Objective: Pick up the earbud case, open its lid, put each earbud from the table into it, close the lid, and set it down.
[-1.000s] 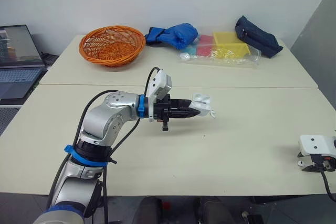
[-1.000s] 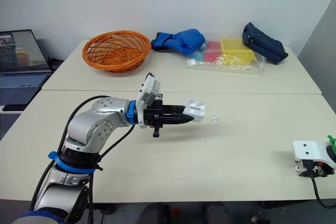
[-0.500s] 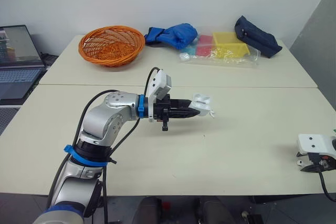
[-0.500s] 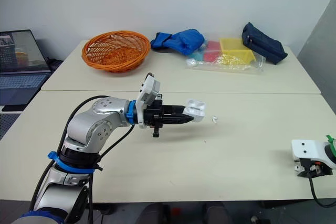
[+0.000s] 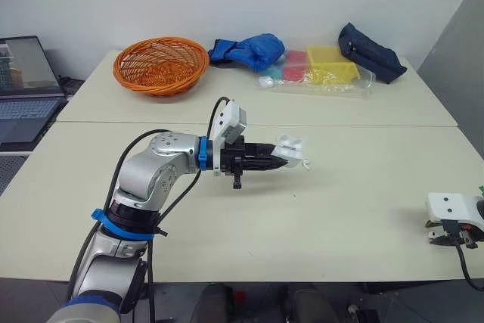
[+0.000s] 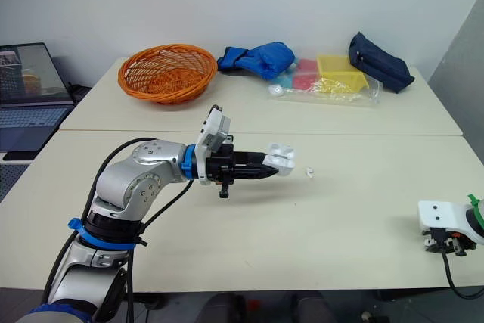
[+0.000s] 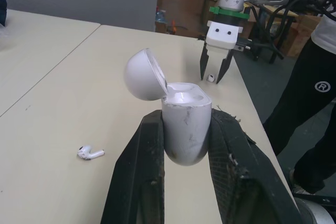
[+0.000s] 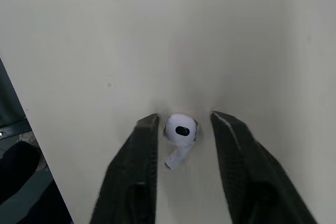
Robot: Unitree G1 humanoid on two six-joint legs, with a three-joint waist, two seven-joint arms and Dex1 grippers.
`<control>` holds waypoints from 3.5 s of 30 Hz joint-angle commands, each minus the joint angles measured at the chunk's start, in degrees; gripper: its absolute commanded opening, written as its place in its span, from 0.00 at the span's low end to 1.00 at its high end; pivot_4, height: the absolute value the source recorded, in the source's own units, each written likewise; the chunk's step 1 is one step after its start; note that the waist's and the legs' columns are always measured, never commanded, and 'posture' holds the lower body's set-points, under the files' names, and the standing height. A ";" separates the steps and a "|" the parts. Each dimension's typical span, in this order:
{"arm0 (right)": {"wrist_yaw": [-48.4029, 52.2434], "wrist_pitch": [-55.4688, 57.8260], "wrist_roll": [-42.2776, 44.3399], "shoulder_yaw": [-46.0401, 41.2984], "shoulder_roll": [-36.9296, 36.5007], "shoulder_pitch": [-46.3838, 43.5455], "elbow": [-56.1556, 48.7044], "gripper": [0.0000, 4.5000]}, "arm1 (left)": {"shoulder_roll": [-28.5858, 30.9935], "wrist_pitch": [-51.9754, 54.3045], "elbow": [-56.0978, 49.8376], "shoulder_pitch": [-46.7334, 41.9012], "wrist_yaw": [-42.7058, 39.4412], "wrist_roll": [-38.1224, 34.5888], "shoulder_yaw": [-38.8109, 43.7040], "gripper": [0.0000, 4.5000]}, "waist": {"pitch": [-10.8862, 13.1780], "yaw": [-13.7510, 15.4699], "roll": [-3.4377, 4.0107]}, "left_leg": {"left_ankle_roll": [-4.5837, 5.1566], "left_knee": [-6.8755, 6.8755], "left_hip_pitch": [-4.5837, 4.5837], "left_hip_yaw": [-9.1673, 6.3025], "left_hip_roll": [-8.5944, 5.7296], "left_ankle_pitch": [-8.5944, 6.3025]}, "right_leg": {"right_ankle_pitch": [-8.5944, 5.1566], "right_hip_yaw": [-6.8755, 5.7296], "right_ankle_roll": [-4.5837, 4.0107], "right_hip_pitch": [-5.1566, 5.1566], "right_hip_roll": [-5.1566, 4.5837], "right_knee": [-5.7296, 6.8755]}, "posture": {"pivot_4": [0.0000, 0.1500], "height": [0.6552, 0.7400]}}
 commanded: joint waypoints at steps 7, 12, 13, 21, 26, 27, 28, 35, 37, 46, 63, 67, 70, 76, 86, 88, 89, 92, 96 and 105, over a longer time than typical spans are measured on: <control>0.52 -0.61 -0.07 -0.25 0.45 -0.85 0.61 0.09 | 0.41 -0.40 -1.72 -1.00 -0.31 -0.54 0.32 0.17 | 0.00 0.00 0.00 | 0.00 0.01 0.00 0.01 -0.01 0.00 | 0.01 0.02 0.01 0.00 -0.01 0.00 | 1.00 1.00; 1.18 2.20 2.98 -2.10 0.85 -1.65 -2.48 0.09 | 0.67 -1.28 -1.72 -0.25 -0.57 -0.09 0.24 0.17 | 0.00 -0.01 0.00 | 0.00 0.01 0.00 0.01 0.00 0.00 | 0.01 0.01 0.01 0.00 -0.01 0.00 | 1.00 1.00; 0.72 6.66 6.66 -3.97 2.13 -3.84 -6.59 0.09 | 0.58 -1.86 -1.56 -0.05 -0.49 0.19 0.24 0.17 | 0.00 -0.14 0.00 | 0.00 0.00 0.00 0.01 0.00 0.00 | 0.01 0.02 0.00 0.00 -0.01 0.00 | 1.00 1.00; -26.35 47.15 32.98 -19.69 24.51 -20.41 -35.65 0.09 | -6.58 -8.51 2.57 -0.21 5.81 0.62 3.89 0.17 | 0.10 0.40 0.08 | -0.25 -0.03 0.00 -0.34 0.07 0.14 | 0.11 -0.10 -0.07 -0.02 0.13 0.09 | 1.00 1.00; -48.71 62.15 50.31 -30.54 41.04 -29.10 -45.26 0.09 | -10.22 -10.34 5.72 -3.11 8.52 -0.03 6.11 0.17 | 0.11 1.60 0.08 | -0.25 -0.02 -0.26 -0.31 0.13 0.14 | 0.23 -0.10 -0.24 -0.12 -0.03 0.01 | 1.00 1.00; -51.73 64.14 53.66 -31.63 42.71 -30.61 -45.37 0.09 | -10.48 -10.13 5.88 -3.45 8.34 -0.34 6.14 0.17 | 0.11 1.66 0.09 | -0.25 -0.02 -0.32 -0.32 0.07 0.14 | 0.24 -0.13 -0.25 -0.14 -0.12 -0.02 | 1.00 1.00; -54.35 65.26 56.22 -32.18 44.05 -31.87 -45.21 0.09 | -10.75 -9.87 5.92 -3.84 8.16 -0.73 6.13 0.17 | 0.10 1.66 0.08 | -0.25 -0.02 -0.34 -0.31 0.06 0.14 | 0.23 -0.13 -0.23 -0.14 -0.18 -0.06 | 1.00 1.00; -61.72 65.56 62.35 -30.08 45.57 -31.90 -45.42 0.09 | -11.21 -9.46 7.06 -6.51 7.18 -1.57 5.98 0.17 | 0.10 1.55 0.09 | -0.21 -0.07 -0.48 -0.28 -0.08 0.12 | 0.24 -0.18 -0.16 -0.15 -0.28 -0.27 | 1.00 1.00; -62.68 64.42 61.99 -28.92 45.47 -31.35 -45.78 0.09 | -11.27 -9.07 7.20 -6.92 7.14 -2.03 6.20 0.17 | 0.10 1.48 0.09 | -0.21 -0.07 -0.48 -0.30 -0.10 0.13 | 0.24 -0.20 -0.16 -0.15 -0.22 -0.27 | 1.00 1.00; -64.08 59.31 60.48 -24.38 44.84 -27.83 -47.73 0.09 | -11.39 -8.96 7.77 -7.43 6.44 -2.61 5.85 0.17 | 0.10 1.31 0.09 | -0.21 -0.11 -0.48 -0.34 -0.04 0.12 | 0.15 -0.19 -0.04 -0.22 0.04 -0.23 | 1.00 1.00; -63.28 53.22 57.34 -18.91 42.09 -25.96 -48.43 0.09 | -11.17 -7.63 7.92 -7.79 6.18 -3.81 6.17 0.17 | 0.11 1.31 0.09 | -0.21 -0.12 -0.52 -0.32 -0.03 0.12 | 0.11 -0.18 0.02 -0.25 0.03 -0.29 | 1.00 1.00; -62.06 51.80 56.01 -17.60 41.18 -25.38 -48.95 0.09 | -11.43 -7.95 7.77 -7.67 6.37 -3.79 6.19 0.17 | 0.11 1.31 0.08 | -0.21 -0.13 -0.53 -0.32 -0.03 0.12 | 0.10 -0.18 0.03 -0.26 0.03 -0.31 | 1.00 1.00; -61.55 51.04 55.74 -17.71 40.85 -24.97 -48.89 0.09 | -11.37 -7.72 7.75 -7.78 6.28 -3.98 6.23 0.17 | 0.11 1.33 0.08 | -0.21 -0.14 -0.57 -0.33 -0.02 0.12 | 0.10 -0.19 0.03 -0.28 0.03 -0.33 | 1.00 1.00; -59.99 49.69 54.24 -16.93 39.46 -24.05 -48.69 0.09 | -11.55 -7.70 8.12 -8.39 6.20 -4.16 6.25 0.17 | 0.11 1.34 0.08 | -0.21 -0.14 -0.60 -0.34 -0.03 0.12 | 0.10 -0.20 0.03 -0.31 0.03 -0.34 | 1.00 1.00; -59.17 49.00 53.12 -15.38 38.56 -24.02 -49.81 0.09 | -11.65 -7.22 7.97 -8.74 6.46 -4.79 6.39 0.17 | 0.11 1.33 0.08 | -0.21 -0.14 -0.62 -0.33 -0.02 0.12 | 0.08 -0.19 0.06 -0.33 0.03 -0.36 | 1.00 1.00; -58.91 48.64 52.90 -15.23 38.55 -23.87 -49.90 0.16 | -11.65 -7.19 8.14 -8.97 6.46 -4.85 6.36 0.17 | 0.11 1.33 0.08 | -0.21 -0.14 -0.62 -0.33 -0.02 0.12 | 0.08 -0.19 0.06 -0.34 0.03 -0.36 | 1.00 1.00; -58.87 48.45 52.79 -15.14 38.60 -23.72 -50.01 0.25 | -11.65 -7.15 8.16 -9.03 6.45 -4.87 6.37 0.17 | 0.11 1.34 0.08 | -0.21 -0.14 -0.62 -0.34 -0.02 0.12 | 0.08 -0.19 0.06 -0.34 0.03 -0.36 | 1.00 1.00; -57.78 47.94 52.77 -15.02 37.98 -23.03 -50.41 0.48 | -11.58 -7.00 8.05 -9.01 6.08 -4.90 6.17 0.17 | 0.11 1.36 0.08 | -0.21 -0.14 -0.66 -0.35 -0.02 0.12 | 0.08 -0.21 0.06 -0.36 0.03 -0.36 | 1.00 1.00; -57.38 47.55 52.94 -15.33 37.72 -22.26 -50.69 0.81 | -11.52 -7.03 8.07 -9.09 5.92 -4.88 6.16 0.17 | 0.11 1.37 0.07 | -0.21 -0.15 -0.68 -0.35 -0.02 0.12 | 0.08 -0.21 0.06 -0.36 0.03 -0.41 | 1.00 1.00; -56.34 47.97 57.95 -20.34 35.18 -24.77 -49.79 0.99 | -11.23 -7.43 8.49 -8.27 5.63 -4.36 5.83 0.17 | 0.12 1.39 0.07 | -0.21 -0.15 -0.71 -0.36 -0.03 0.12 | 0.08 -0.21 0.06 -0.38 0.02 -0.41 | 1.00 1.00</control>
